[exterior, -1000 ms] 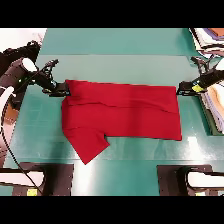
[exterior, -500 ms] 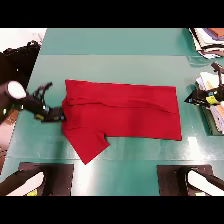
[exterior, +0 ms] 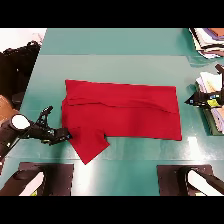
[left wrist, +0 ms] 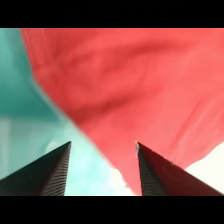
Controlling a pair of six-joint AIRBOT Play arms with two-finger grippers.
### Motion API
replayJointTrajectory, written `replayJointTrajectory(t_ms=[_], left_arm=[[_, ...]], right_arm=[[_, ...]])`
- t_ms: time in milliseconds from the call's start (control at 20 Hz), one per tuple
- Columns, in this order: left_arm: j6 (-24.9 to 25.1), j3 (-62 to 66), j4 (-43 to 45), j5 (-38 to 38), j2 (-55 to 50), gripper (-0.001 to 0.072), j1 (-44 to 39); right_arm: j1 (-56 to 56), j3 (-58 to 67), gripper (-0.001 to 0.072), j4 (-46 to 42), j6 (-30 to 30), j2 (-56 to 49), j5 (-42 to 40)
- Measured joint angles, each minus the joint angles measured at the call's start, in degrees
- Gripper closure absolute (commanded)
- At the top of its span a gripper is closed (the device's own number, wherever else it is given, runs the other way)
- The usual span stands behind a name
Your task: Fold the shirts.
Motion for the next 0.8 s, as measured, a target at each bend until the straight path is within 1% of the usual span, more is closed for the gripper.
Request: replayJointTrajectory(t_ms=[150, 300, 350, 400, 550, 700, 800], left_arm=[[0.3, -2.3, -3.8, 3.9, 0.4, 0.0227, -0.6], [0.7, -3.4, -6.3, 7.1, 0.5, 0.0229, -3.5], [0.7, -3.6, -6.6, 7.8, 0.5, 0.0419, -4.4], [0.6, -3.7, -6.8, 8.4, 0.5, 0.0688, -5.2], [0.2, -3.4, -7.3, 9.0, 0.6, 0.0683, -6.4], [0.1, -1.6, -7.7, 8.0, 0.6, 0.0682, -6.8], [0.6, 0.1, -7.7, 6.8, 0.6, 0.0682, -7.0]], right_arm=[[0.1, -0.1, 0.0303, 0.2, 0.0, 0.1, 0.0], [0.1, -0.1, 0.0303, 0.2, 0.0, 0.2, 0.2], [0.1, -0.1, 0.0304, 0.2, 0.0, 0.2, 0.5], [0.1, -0.1, 0.0304, 0.2, -0.1, 0.2, 0.9], [-1.7, -0.2, 0.0304, 0.0, -0.9, 0.2, 3.3], [-5.6, -2.3, 0.0300, -0.3, -1.2, 0.8, 6.3], [-9.0, -6.4, 0.0202, -1.3, -1.4, 1.8, 7.5]])
